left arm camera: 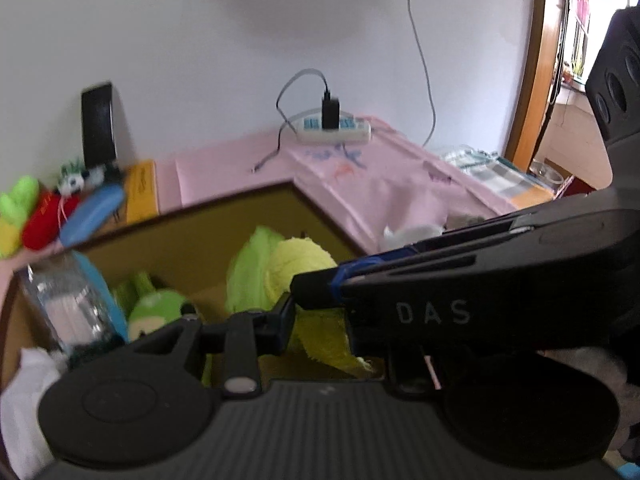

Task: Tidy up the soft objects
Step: 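Carry the yellow cloth into the cardboard box and open the right gripper, then move the right gripper back to the pile beside the red scarf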

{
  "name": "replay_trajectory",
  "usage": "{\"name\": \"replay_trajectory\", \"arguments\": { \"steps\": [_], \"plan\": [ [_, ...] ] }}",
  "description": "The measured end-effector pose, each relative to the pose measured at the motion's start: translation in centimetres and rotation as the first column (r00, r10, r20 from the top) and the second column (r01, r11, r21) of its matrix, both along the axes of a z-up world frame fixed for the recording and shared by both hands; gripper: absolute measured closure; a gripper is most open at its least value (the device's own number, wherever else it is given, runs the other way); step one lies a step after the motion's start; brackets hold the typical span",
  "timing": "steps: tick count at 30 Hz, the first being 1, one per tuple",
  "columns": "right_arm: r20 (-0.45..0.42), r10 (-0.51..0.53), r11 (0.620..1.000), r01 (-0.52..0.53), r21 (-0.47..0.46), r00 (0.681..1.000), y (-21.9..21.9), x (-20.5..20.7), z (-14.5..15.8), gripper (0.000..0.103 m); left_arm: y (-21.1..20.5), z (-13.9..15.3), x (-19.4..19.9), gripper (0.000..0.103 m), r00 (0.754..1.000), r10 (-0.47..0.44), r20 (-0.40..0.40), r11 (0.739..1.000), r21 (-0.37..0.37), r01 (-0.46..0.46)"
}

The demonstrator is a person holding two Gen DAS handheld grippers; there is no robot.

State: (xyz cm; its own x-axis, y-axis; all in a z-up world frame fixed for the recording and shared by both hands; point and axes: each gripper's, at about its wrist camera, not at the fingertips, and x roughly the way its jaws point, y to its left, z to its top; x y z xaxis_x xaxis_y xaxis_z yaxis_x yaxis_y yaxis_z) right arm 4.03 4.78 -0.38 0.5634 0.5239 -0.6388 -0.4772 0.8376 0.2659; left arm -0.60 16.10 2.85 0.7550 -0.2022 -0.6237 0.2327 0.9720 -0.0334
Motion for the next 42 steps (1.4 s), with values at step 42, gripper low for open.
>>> {"name": "replay_trajectory", "arguments": {
  "steps": [42],
  "plan": [
    [-0.046, -0.090, 0.993, 0.093, 0.067, 0.995, -3.6, -1.3, 0.3, 0.089, -1.0, 0.0, 1.1, 0.047, 0.998, 0.021, -0.053, 1.000, 0.015, -0.021]
  ]
}}
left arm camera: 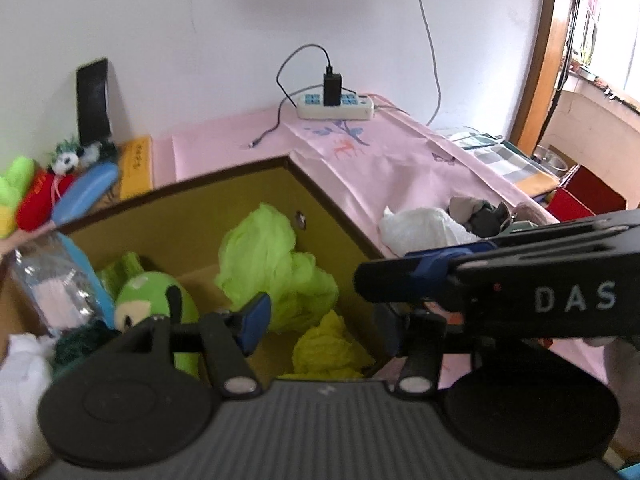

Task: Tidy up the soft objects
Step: 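Move the right gripper back to the pile beside the red scarf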

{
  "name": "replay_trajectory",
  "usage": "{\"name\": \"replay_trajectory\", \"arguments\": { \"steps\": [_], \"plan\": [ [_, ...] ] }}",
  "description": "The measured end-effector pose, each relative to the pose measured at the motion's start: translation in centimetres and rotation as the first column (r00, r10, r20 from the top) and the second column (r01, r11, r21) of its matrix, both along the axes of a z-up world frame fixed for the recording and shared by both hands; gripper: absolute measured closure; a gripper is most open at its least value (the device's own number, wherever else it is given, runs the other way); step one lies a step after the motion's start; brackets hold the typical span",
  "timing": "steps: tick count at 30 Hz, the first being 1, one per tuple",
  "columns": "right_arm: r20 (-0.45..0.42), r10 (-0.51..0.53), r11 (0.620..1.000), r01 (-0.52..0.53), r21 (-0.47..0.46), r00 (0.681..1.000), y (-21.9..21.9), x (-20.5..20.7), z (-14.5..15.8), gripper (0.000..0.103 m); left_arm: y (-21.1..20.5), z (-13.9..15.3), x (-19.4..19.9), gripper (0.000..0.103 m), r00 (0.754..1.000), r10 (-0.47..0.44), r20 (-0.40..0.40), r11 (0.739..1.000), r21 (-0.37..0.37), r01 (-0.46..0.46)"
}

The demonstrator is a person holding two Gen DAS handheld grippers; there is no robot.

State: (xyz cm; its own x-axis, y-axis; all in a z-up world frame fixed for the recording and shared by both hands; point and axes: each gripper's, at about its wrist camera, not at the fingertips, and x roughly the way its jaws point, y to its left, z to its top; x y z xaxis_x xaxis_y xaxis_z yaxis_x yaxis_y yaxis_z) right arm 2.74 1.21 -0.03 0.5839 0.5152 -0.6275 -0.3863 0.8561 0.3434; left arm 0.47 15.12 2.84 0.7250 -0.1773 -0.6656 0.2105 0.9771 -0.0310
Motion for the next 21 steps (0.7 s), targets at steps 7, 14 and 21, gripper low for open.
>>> {"name": "replay_trajectory", "arguments": {
  "steps": [7, 14, 21],
  "plan": [
    [0.022, 0.004, 0.998, -0.005, 0.060, 1.000, -3.0, -0.9, 0.8, 0.089, -2.0, 1.6, -1.0, 0.045, 0.999, 0.034, 0.042, 0.998, 0.047, -0.036],
    [0.011, -0.029, 0.997, 0.029, 0.076, 1.000, -6.8, -1.6, 0.6, 0.089, -5.6, 2.3, -2.2, 0.044, 0.998, 0.019, 0.067, 0.997, 0.073, -0.024],
    [-0.029, -0.070, 0.996, 0.072, 0.056, 0.997, -11.0, -1.9, -0.4, 0.089, -10.0, 1.7, -3.0, 0.043, 0.999, -0.033, 0.040, 0.998, 0.062, 0.031]
  ]
}}
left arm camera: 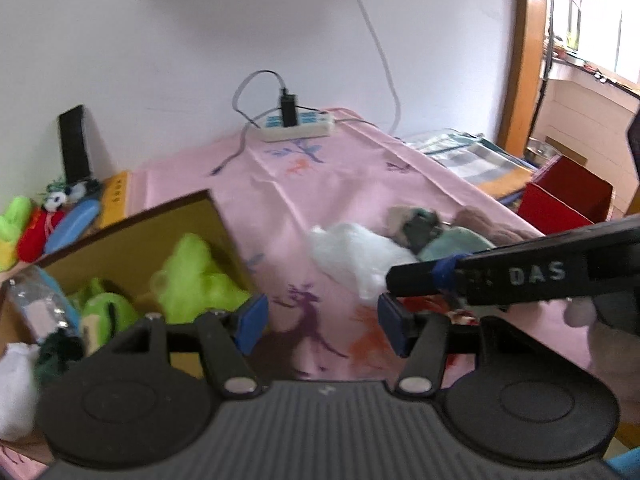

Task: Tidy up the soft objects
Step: 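Move the right gripper back to the pile beside the red scarf, then grasp the red scarf with the right gripper and pull it free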

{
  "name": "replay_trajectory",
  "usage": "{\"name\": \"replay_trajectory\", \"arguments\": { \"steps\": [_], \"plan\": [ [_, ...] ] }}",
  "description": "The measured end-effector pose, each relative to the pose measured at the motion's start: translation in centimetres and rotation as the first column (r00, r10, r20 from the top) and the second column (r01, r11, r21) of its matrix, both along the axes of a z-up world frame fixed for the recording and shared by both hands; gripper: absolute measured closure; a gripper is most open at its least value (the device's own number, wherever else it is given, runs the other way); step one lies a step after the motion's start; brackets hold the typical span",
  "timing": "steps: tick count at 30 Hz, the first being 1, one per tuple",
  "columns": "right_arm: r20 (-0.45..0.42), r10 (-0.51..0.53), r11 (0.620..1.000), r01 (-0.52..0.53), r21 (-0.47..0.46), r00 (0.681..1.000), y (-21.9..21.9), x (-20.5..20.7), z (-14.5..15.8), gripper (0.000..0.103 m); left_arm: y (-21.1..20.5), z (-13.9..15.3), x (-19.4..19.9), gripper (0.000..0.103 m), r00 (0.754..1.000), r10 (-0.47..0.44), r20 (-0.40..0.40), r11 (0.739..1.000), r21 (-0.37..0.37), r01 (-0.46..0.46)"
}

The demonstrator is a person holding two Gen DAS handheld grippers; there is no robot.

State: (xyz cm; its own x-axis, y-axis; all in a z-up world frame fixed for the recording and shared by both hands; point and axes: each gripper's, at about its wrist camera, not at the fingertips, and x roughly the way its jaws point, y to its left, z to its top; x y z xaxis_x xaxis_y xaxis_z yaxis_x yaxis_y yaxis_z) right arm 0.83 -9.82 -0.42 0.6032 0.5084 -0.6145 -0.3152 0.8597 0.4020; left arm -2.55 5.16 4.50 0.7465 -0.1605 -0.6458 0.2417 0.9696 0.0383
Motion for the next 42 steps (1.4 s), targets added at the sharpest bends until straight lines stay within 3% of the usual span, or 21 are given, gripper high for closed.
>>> {"name": "replay_trajectory", "arguments": {
  "steps": [12, 20, 27, 32, 37, 42],
  "plan": [
    [-0.106, -0.044, 0.998, 0.040, -0.037, 0.993, -6.0, 0.3, -3.4, 0.089, -6.4, -4.3, 0.6, 0.040, 0.985, -0.078, -0.156, 0.996, -0.046, 0.071],
    [-0.177, 0.011, 0.997, -0.024, -0.074, 0.984, -7.1, 1.4, -5.2, 0.089, -8.6, -7.4, 1.6, 0.037, 0.967, -0.072, -0.246, 0.997, -0.039, 0.065],
    [-0.180, 0.027, 0.999, -0.032, -0.026, 0.983, -8.2, 2.8, -5.1, 0.089, -8.6, -8.0, 2.6, 0.036, 0.965, -0.053, -0.258, 0.998, -0.054, 0.041],
    [-0.188, 0.074, 0.997, -0.069, 0.034, 0.979, -7.6, 4.5, -4.9, 0.089, -7.9, -7.5, 3.6, 0.036, 0.967, -0.048, -0.251, 0.993, -0.116, 0.019],
    [-0.175, 0.139, 0.990, -0.136, 0.029, 0.975, -6.1, 5.9, -5.3, 0.089, -6.6, -6.8, 4.2, 0.036, 0.976, -0.013, -0.218, 0.985, -0.170, -0.025],
    [-0.213, 0.171, 0.985, -0.168, 0.030, 0.962, -5.6, 7.2, -6.1, 0.089, -5.2, -7.5, 5.5, 0.036, 0.966, 0.042, -0.257, 0.970, -0.220, -0.101]
  ]
}}
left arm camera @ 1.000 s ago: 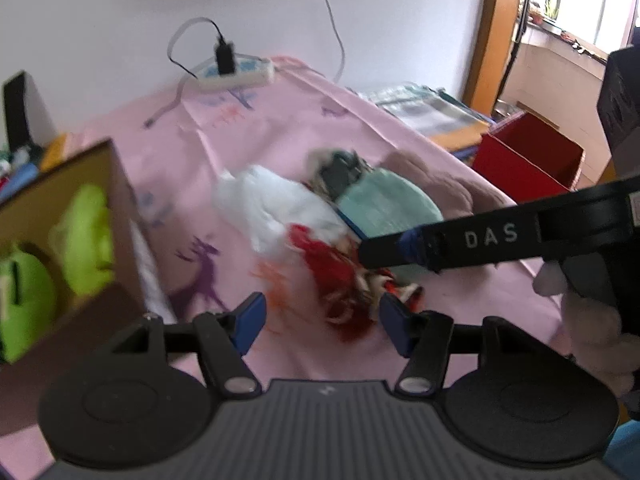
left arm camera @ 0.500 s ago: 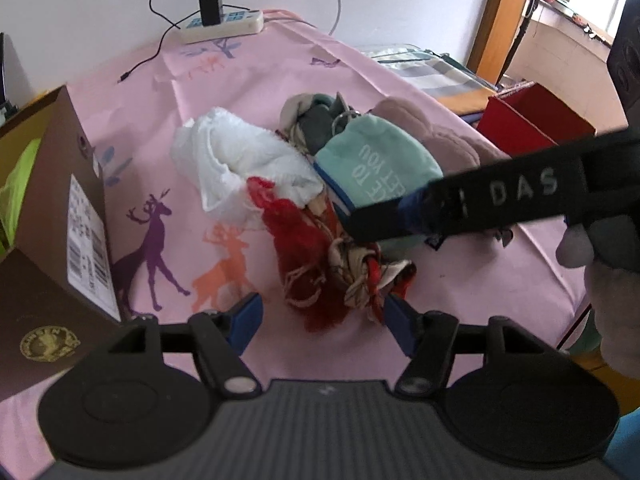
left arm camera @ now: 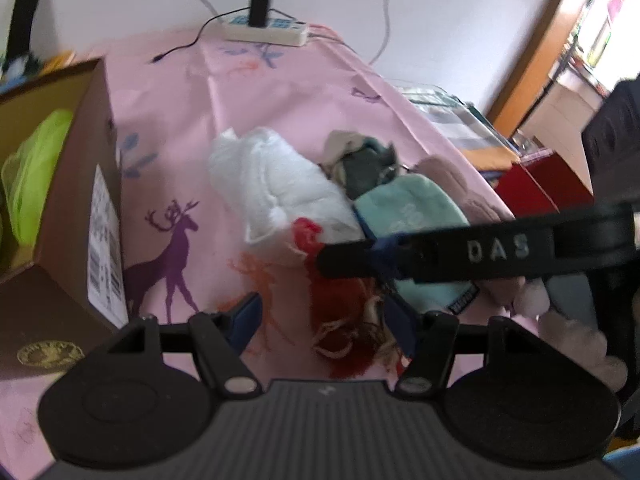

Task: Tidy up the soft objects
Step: 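Grasp the red scarf with the right gripper and pull it free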

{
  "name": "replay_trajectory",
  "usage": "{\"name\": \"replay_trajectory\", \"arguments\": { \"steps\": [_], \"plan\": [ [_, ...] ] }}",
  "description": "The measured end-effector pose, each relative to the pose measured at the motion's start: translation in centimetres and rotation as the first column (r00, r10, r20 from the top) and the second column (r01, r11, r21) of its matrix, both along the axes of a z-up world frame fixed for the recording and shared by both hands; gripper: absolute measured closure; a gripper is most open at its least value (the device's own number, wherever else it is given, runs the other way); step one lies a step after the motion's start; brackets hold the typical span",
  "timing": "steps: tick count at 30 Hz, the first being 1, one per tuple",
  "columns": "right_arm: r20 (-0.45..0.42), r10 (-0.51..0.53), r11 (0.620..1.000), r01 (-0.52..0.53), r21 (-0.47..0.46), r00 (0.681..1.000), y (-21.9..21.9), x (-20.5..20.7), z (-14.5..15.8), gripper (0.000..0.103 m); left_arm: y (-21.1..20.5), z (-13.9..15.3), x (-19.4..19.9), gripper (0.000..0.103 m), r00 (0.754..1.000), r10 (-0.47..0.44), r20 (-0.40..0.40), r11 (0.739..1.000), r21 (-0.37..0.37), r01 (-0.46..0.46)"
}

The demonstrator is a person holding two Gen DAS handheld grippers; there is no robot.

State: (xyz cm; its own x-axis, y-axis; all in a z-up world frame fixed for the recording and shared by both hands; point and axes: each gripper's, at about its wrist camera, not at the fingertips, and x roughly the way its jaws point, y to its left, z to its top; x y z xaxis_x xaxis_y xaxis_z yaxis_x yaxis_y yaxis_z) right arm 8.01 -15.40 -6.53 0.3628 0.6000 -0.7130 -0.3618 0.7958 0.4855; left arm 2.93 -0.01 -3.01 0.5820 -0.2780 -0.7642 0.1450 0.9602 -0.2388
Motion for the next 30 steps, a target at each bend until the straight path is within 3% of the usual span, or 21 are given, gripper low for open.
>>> {"name": "replay_trajectory", "arguments": {
  "steps": [3, 13, 20, 30],
  "plan": [
    [-0.008, 0.020, 1.000, -0.020, -0.018, 1.000, 0.4, 0.4, -0.3, 0.089, 0.3, -0.3, 0.6, 0.040, 1.000, 0.027, -0.011, 0.999, -0.030, -0.027],
    [-0.078, 0.039, 0.995, -0.046, -0.091, 0.996, 1.4, 1.1, -1.8, 0.089, -1.2, -2.1, 1.7, 0.072, 0.998, -0.016, -0.063, 1.000, -0.023, 0.015],
    [-0.048, 0.038, 0.997, -0.041, -0.064, 0.998, 1.1, 0.1, -1.5, 0.095, -1.5, -1.5, 0.9, 0.075, 0.999, -0.040, -0.026, 0.999, 0.019, 0.040],
    [0.107, 0.117, 0.991, -0.110, -0.070, 0.987, 3.4, -2.8, 1.0, 0.096, -0.1, 1.0, -2.4, 0.075, 0.997, -0.052, 0.062, 0.994, 0.096, 0.046]
  ]
}}
